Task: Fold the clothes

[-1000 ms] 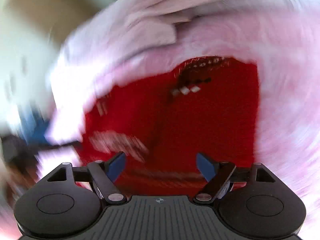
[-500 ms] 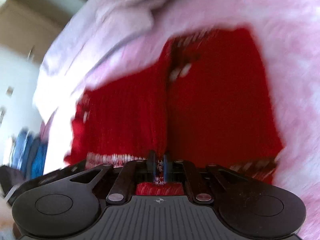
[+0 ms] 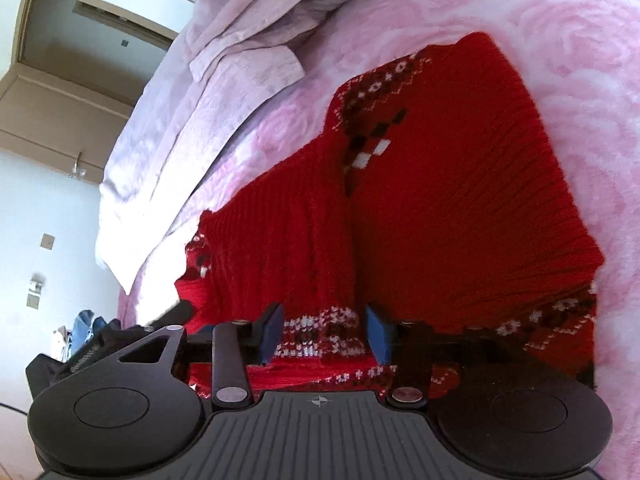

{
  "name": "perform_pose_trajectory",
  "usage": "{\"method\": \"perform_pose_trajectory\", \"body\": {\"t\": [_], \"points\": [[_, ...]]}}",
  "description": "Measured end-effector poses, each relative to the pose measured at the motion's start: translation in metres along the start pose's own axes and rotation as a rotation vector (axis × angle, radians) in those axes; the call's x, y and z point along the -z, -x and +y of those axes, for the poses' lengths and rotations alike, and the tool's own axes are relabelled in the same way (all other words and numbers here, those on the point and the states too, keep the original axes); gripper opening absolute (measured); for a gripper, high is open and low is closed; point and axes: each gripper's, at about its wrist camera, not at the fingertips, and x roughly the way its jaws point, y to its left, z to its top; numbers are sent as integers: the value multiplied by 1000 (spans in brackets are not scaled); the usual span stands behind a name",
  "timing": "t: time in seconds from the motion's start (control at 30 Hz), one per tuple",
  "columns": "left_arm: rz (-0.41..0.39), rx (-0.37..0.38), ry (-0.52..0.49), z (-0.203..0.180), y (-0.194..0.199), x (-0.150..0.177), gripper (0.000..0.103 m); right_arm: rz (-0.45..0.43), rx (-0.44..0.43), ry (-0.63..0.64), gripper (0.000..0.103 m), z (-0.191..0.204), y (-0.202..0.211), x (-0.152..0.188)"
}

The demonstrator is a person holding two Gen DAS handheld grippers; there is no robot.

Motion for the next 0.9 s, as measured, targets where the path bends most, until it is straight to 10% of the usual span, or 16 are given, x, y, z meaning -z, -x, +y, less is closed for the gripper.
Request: {"method": "perform_pose_trajectory", "body": {"t": [0.17, 0.27, 0.43, 0.67, 0.9], "points": [[-83, -19, -127, -18, 26, 14, 0, -72, 43, 104, 7, 16, 14, 5], [-21, -200, -160, -11, 14, 23, 0, -31, 126, 155, 7, 19, 10, 9], [-115, -235, -238, -37, 22, -9, 0, 23, 246, 274, 51, 42, 7, 2], [-219, -207, -454, -71, -36, -72, 0, -262, 300, 477, 51, 85, -13, -48], [-127, -305, -567, -30, -89, -55, 3, -100, 394, 659, 50, 64, -103, -52]]}}
